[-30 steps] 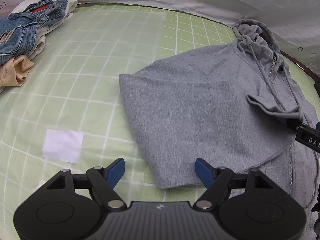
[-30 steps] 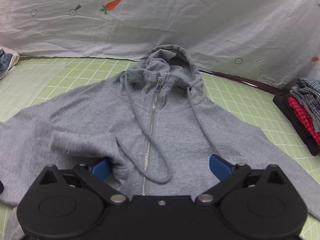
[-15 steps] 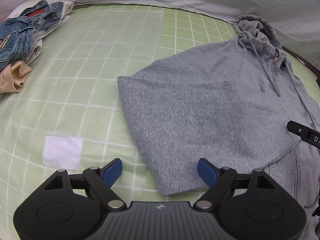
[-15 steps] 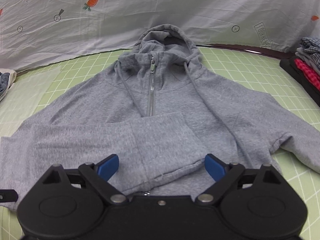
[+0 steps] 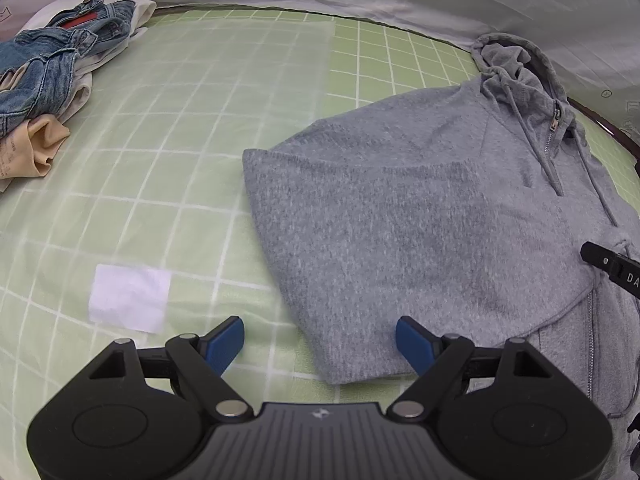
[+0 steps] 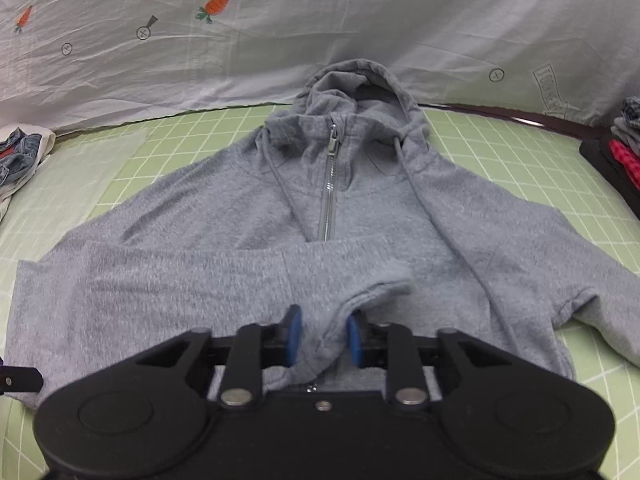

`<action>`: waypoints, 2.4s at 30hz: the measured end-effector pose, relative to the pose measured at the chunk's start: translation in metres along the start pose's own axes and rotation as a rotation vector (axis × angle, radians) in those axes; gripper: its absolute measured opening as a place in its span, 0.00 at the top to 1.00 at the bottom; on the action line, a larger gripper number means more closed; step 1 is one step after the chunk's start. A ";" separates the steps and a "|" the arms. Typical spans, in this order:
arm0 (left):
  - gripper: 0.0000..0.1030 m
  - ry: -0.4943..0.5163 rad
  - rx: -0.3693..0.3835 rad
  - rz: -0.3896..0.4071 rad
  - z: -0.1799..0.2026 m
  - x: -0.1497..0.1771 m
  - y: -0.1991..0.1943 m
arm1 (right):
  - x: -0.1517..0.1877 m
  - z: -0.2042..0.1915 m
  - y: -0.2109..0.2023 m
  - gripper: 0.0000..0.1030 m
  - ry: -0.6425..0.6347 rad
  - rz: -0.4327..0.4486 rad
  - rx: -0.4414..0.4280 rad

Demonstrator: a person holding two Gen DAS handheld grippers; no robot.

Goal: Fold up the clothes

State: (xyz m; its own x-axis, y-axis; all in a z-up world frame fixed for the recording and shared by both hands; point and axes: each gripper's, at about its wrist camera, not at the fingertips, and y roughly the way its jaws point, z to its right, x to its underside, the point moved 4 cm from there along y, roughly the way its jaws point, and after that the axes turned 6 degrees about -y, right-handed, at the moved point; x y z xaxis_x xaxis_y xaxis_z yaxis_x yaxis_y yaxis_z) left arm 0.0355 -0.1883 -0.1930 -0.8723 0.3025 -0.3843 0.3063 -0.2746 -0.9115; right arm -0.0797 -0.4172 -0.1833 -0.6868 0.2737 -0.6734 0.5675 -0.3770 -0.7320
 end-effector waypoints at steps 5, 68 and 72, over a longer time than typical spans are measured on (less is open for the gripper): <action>0.19 0.002 -0.018 0.008 -0.001 0.002 -0.004 | -0.015 0.005 -0.013 0.95 -0.025 0.070 0.006; 0.18 0.265 -0.127 0.168 0.128 -0.048 0.030 | 0.001 0.322 -0.050 0.95 0.475 0.198 0.518; 0.19 0.269 -0.305 0.205 0.104 -0.049 0.028 | 0.008 0.324 -0.065 0.95 0.445 0.201 0.624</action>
State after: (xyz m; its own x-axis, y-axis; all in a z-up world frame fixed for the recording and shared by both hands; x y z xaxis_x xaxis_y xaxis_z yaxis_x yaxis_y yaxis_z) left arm 0.0466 -0.3056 -0.1841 -0.6646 0.5071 -0.5488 0.5958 -0.0838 -0.7988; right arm -0.2695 -0.6770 -0.1080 -0.2771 0.4263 -0.8611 0.2109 -0.8473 -0.4874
